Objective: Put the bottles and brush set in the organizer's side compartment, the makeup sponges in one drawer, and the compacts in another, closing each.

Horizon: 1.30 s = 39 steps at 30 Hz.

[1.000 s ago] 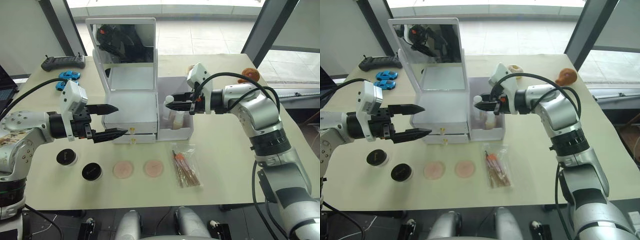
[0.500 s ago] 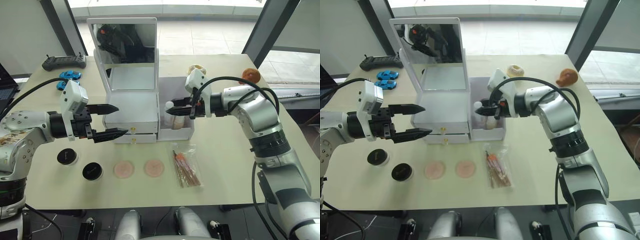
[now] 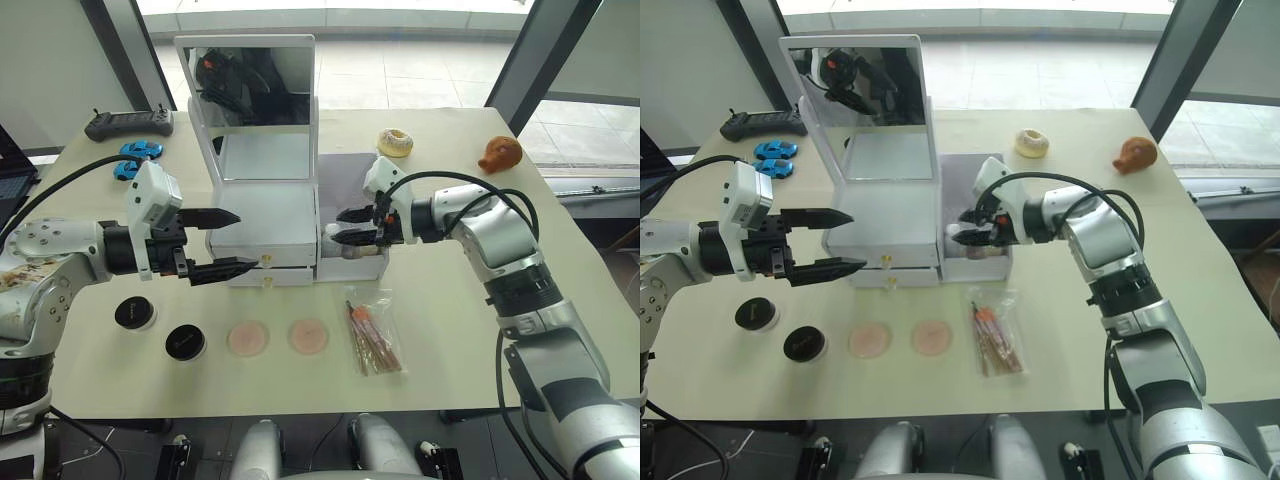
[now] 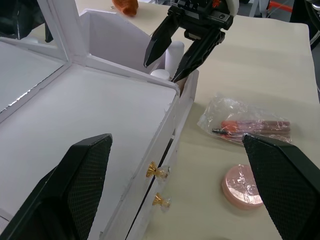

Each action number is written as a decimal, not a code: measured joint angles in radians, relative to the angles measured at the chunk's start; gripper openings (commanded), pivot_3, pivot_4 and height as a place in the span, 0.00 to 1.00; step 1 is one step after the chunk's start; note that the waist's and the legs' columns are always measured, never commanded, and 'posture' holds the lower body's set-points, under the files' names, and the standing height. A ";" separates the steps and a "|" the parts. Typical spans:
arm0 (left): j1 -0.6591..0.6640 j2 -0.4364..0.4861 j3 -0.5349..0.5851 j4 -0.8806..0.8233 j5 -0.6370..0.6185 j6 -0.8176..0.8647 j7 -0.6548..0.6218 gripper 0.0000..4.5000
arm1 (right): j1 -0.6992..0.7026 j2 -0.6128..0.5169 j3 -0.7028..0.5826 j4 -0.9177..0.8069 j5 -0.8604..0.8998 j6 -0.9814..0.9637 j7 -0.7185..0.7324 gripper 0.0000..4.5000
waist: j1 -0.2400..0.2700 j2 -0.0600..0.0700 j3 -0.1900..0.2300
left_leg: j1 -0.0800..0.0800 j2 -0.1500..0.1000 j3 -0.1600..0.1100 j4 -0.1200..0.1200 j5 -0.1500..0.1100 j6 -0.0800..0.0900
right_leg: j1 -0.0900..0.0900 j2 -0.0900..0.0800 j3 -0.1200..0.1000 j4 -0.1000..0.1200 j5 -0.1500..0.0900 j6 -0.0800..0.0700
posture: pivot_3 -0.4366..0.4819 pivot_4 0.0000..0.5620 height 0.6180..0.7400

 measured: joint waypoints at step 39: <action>0.173 0.088 0.175 0.528 0.073 -0.162 -0.154 1.00 | 0.588 -0.501 -0.599 -0.193 0.295 0.035 0.024 1.00 | -0.001 0.002 0.000 | 0.002 0.000 0.004 -0.002 0.000 -0.001 | 0.001 -0.001 0.003 0.000 -0.001 0.000 | 0.48 0.27 1.00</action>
